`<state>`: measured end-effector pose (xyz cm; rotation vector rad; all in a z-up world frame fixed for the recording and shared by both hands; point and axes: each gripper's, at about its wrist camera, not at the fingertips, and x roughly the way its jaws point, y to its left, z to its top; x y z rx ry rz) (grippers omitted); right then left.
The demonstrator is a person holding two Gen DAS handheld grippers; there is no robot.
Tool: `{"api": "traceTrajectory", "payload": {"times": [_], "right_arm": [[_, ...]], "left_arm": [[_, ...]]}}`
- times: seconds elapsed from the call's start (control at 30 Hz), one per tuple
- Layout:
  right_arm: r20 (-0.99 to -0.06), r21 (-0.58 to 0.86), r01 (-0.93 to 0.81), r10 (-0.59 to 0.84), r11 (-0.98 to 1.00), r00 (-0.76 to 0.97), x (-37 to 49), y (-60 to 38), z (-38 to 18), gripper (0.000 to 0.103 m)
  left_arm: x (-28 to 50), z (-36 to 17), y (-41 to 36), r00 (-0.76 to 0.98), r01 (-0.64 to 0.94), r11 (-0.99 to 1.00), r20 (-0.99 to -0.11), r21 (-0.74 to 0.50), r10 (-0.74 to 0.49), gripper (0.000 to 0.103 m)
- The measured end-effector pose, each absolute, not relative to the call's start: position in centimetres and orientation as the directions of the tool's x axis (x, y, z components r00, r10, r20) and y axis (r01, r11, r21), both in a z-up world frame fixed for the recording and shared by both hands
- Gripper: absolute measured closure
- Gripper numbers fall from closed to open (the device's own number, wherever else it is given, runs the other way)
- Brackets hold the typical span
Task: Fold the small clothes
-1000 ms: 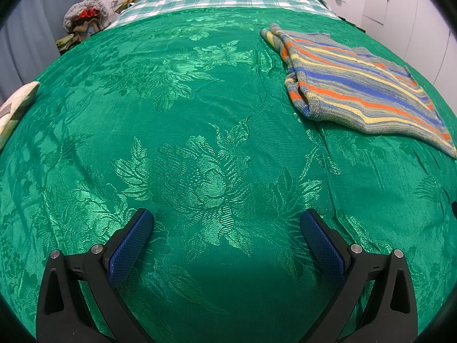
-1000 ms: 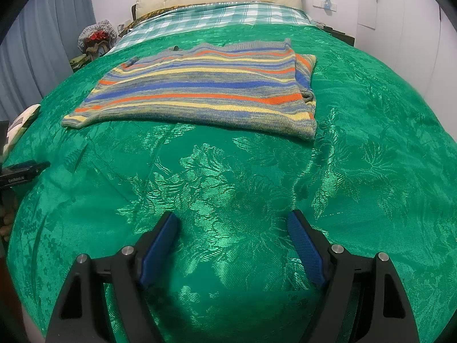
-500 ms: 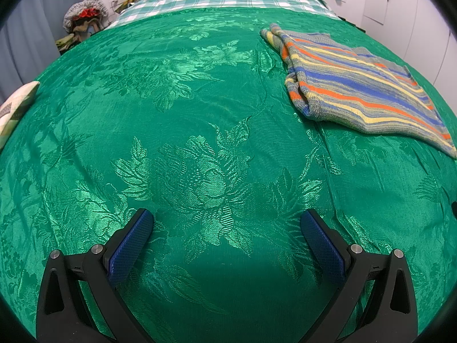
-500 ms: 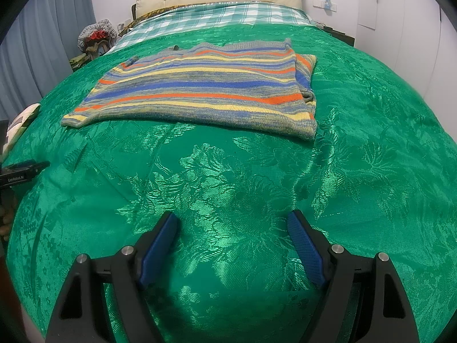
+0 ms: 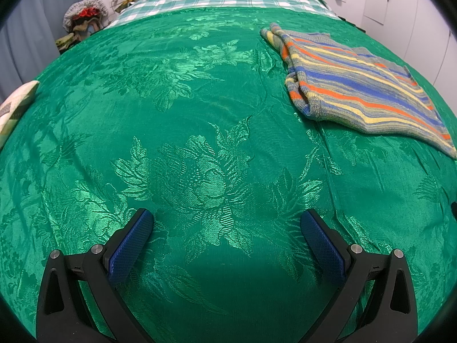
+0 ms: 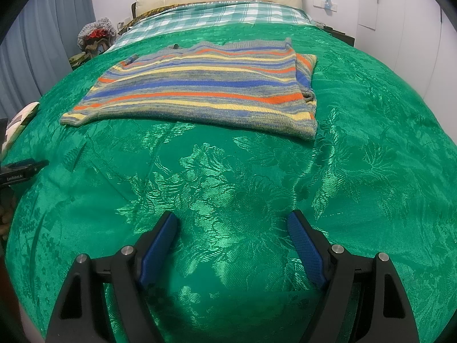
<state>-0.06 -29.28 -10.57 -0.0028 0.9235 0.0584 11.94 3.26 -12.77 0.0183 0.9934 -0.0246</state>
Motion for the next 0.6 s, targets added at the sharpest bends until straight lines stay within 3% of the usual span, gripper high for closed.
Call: {"api": "traceTrajectory", "payload": {"times": [0.6], "right_arm": [[-0.796,0.019,-0.053,0.047,0.998,0.603,-0.15,-29.38,-10.51,0.023]], "left_arm": [[11.89,-12.76,3.26,0.546,0.030,1.000,-0.838,0.003,-0.014,0.001]]}}
